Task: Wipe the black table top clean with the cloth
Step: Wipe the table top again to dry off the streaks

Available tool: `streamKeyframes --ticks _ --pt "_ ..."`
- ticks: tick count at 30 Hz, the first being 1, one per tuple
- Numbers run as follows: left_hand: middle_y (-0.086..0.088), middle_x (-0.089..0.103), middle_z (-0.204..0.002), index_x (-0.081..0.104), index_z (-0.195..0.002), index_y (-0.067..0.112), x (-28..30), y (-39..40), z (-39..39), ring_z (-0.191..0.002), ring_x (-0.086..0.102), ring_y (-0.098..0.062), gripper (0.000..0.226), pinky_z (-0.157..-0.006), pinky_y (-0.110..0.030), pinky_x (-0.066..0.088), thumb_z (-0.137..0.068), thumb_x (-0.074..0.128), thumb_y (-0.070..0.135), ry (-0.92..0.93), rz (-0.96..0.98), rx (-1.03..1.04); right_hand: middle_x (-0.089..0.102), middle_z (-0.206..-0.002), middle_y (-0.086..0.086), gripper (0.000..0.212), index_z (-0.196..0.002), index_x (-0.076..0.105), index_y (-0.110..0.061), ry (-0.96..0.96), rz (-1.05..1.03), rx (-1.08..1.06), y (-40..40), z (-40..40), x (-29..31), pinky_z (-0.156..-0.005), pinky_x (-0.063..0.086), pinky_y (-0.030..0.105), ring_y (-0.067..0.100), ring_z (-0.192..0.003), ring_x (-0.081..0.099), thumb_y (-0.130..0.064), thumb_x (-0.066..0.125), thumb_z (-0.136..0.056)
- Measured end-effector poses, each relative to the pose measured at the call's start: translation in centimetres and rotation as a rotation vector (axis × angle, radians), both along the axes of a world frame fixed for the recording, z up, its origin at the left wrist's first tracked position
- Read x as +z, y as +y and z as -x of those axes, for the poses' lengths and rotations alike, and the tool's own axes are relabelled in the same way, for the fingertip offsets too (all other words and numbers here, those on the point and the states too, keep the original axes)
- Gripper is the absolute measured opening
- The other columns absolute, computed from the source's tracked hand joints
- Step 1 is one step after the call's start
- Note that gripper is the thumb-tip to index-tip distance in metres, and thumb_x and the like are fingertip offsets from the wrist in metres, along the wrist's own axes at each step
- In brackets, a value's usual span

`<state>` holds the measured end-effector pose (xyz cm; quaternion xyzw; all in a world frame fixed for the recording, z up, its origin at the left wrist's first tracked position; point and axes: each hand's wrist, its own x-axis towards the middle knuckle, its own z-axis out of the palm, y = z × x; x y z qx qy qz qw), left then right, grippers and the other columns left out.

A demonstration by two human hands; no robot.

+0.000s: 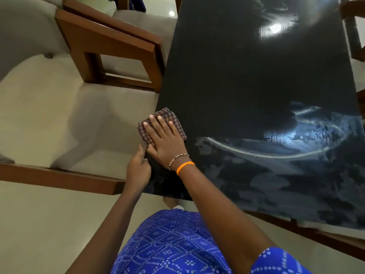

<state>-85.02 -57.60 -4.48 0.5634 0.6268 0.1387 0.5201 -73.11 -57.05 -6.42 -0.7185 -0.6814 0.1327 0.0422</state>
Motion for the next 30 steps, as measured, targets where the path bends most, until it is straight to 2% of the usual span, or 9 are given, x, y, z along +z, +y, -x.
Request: streamKeyframes --ticks 4,8,12,15,18,21,26,28,30 --pt "-0.005 0.034 -0.149 0.023 -0.147 0.018 0.5 -1.4 0.0 -0.135 0.033 -0.019 0.061 -0.103 -0.025 0.028 -0.090 0.039 0.001 0.021 -0.025 -0.062 0.009 -0.160 -0.002 0.070 -0.150 0.015 -0.025 0.025 -0.025 -0.119 -3.2 -4.1 0.1 -0.118 0.000 0.040 0.018 -0.148 0.005 -0.037 0.041 -0.087" --pt "-0.003 0.033 -0.149 0.016 -0.147 0.023 1.1 -2.2 -0.5 -0.134 0.034 -0.022 0.065 -0.102 -0.032 0.033 -0.091 0.043 0.006 0.011 0.007 -0.095 0.012 -0.160 -0.001 0.071 -0.149 0.017 -0.026 -0.009 -0.027 -0.454 -8.7 -11.1 0.4 -0.117 0.007 0.041 0.020 -0.148 0.010 -0.038 0.034 -0.081" --pt "-0.002 0.030 -0.150 0.012 -0.148 0.025 1.3 -2.2 -0.3 -0.135 0.033 -0.024 0.066 -0.108 -0.043 0.035 -0.092 0.043 0.009 -0.011 0.045 -0.115 0.011 -0.160 0.003 0.073 -0.150 0.017 -0.022 -0.080 0.000 -0.796 -15.1 -17.3 0.7 -0.118 0.008 0.041 0.021 -0.147 0.012 -0.039 0.027 -0.079" --pt "-0.002 0.027 -0.152 0.014 -0.147 0.025 1.2 -2.2 0.4 -0.137 0.031 -0.023 0.063 -0.109 -0.046 0.035 -0.093 0.041 0.008 -0.037 0.063 -0.101 0.008 -0.160 0.004 0.068 -0.150 0.014 -0.019 -0.072 0.013 -0.939 -17.4 -18.3 0.5 -0.120 0.005 0.046 0.024 -0.148 0.008 -0.038 0.030 -0.086" --pt "-0.001 0.028 -0.153 0.019 -0.147 0.024 1.0 -2.6 1.3 -0.138 0.030 -0.022 0.059 -0.109 -0.045 0.035 -0.094 0.038 0.006 -0.062 0.051 -0.085 0.006 -0.160 0.008 0.067 -0.151 0.011 -0.015 -0.057 0.014 -1.035 -16.1 -16.3 0.2 -0.119 0.003 0.050 0.028 -0.147 0.004 -0.030 0.040 -0.092" --pt "-0.001 0.033 -0.151 0.025 -0.146 0.022 1.1 -2.9 2.0 -0.137 0.032 -0.021 0.056 -0.110 -0.044 0.035 -0.094 0.035 0.003 -0.106 0.071 -0.039 0.003 -0.160 0.009 0.069 -0.151 0.008 -0.015 -0.043 0.017 -0.986 -13.3 -12.2 0.1 -0.118 0.000 0.049 0.028 -0.148 0.002 -0.030 0.040 -0.091" --pt "-0.002 0.046 -0.142 0.040 -0.140 0.014 1.2 -3.8 3.9 -0.129 0.042 -0.017 0.057 -0.109 -0.036 0.036 -0.087 0.030 -0.006 -0.166 0.098 0.056 -0.002 -0.160 0.009 0.073 -0.151 0.003 -0.016 0.021 0.017 -0.653 -8.2 -1.7 0.0 -0.118 -0.005 0.047 0.029 -0.148 -0.004 -0.035 0.039 -0.090" --pt "-0.002 0.051 -0.137 0.046 -0.136 0.011 1.2 -4.3 4.7 -0.122 0.049 -0.013 0.056 -0.103 -0.028 0.041 -0.085 0.031 -0.008 -0.191 0.104 0.084 -0.004 -0.160 0.008 0.071 -0.150 0.001 -0.016 0.055 0.032 -0.475 -6.4 2.5 0.1 -0.117 -0.008 0.047 0.028 -0.148 -0.006 -0.035 0.037 -0.091" --pt "0.000 0.057 -0.128 0.052 -0.131 0.012 1.2 -5.1 5.5 -0.111 0.055 -0.007 0.058 -0.090 -0.017 0.045 -0.081 0.033 -0.011 -0.210 0.102 0.091 -0.006 -0.160 0.007 0.070 -0.150 0.000 -0.017 0.062 0.047 -0.305 -5.6 5.8 0.1 -0.116 -0.012 0.044 0.026 -0.148 -0.008 -0.036 0.036 -0.093"
